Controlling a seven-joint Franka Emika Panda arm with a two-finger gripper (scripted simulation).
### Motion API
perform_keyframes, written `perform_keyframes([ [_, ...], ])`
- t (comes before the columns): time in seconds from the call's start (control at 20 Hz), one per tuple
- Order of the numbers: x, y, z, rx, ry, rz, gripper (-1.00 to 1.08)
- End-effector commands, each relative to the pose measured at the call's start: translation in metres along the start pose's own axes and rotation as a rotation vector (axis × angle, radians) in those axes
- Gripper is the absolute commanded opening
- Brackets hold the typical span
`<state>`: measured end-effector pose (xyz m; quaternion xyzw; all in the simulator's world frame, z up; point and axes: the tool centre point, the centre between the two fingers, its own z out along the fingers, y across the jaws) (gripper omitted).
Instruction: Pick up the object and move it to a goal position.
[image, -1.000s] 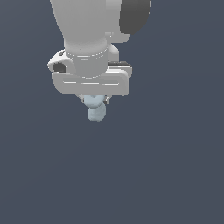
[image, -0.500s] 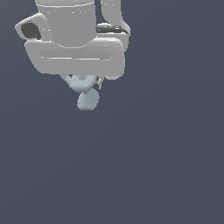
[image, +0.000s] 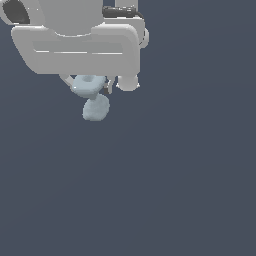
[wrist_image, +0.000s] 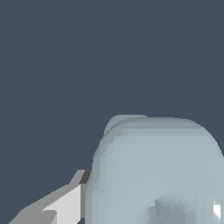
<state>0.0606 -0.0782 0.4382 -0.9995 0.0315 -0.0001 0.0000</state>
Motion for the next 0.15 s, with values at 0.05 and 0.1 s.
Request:
perform_keyframes([
  [0.05,0.0007,0.0006,-0.0028,0.0,0.0,0.0,-1.0],
  [0.1,0.0007,0.0006,-0.0029,0.0,0.0,0.0,-1.0],
])
